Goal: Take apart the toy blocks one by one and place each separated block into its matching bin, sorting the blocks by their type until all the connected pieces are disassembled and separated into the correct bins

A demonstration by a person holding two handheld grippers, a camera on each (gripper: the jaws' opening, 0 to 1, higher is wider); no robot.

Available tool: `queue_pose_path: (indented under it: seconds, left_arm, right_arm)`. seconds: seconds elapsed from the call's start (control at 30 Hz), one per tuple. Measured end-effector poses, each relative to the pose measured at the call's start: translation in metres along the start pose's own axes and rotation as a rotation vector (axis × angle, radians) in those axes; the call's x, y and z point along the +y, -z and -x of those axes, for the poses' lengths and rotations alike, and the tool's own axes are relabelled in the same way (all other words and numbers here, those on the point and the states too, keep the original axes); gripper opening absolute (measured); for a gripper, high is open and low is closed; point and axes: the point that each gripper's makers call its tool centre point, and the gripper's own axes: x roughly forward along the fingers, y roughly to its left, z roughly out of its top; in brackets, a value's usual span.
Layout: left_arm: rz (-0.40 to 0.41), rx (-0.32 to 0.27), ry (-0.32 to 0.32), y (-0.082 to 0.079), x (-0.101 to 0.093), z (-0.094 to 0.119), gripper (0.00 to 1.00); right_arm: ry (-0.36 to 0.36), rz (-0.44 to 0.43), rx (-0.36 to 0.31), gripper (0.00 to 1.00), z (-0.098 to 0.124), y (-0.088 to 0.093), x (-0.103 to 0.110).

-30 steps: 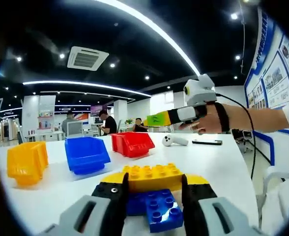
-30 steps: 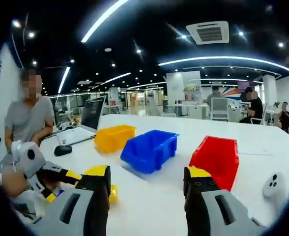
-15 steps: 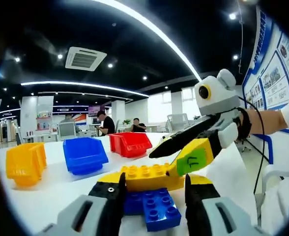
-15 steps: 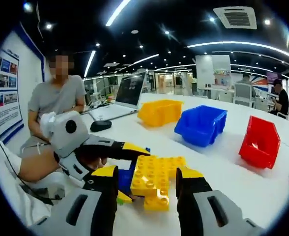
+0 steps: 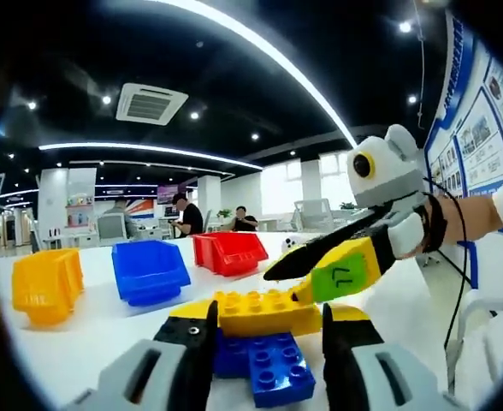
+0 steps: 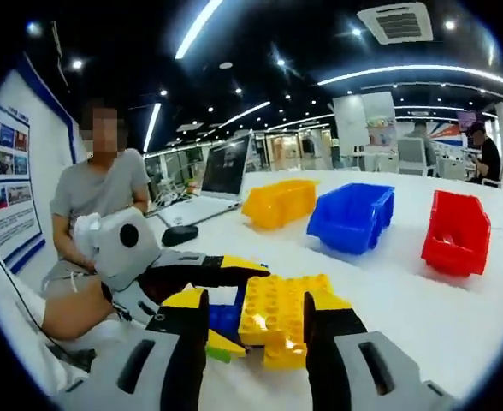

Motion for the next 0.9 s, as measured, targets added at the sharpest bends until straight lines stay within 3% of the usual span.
queue_pose_path:
  seconds: [0.13, 0.3, 0.4, 0.6, 0.9]
  left_arm:
    - [0.039, -0.020, -0.007, -0.007, 0.004, 0.000, 0.50]
    - [0.033, -0.002, -0.032, -0.004, 0.006, -0.001, 0.47]
    - [0.038, 0.008, -0.036, -0.003, 0.004, -0.004, 0.46]
    - [0.008, 0.035, -0.049, 0.002, 0.001, -0.007, 0.47]
    - [0.017, 0.039, -0.064, 0.002, 0.001, -0.006, 0.45]
  right_arm:
    - [0.009, -0.009, -0.024, 0.41, 0.016, 0.002, -0.016]
    - [0.003, 0.111, 0.008, 0.41, 0.027, 0.014, -0.022]
    - [-0.002, 0.152, 0.034, 0.43, 0.027, 0.030, -0.013]
    - [0.000, 0.244, 0.077, 0.42, 0.016, 0.046, -0.010]
    - [0.051, 0.245, 0.066, 0.24, 0.011, 0.044, -0.022]
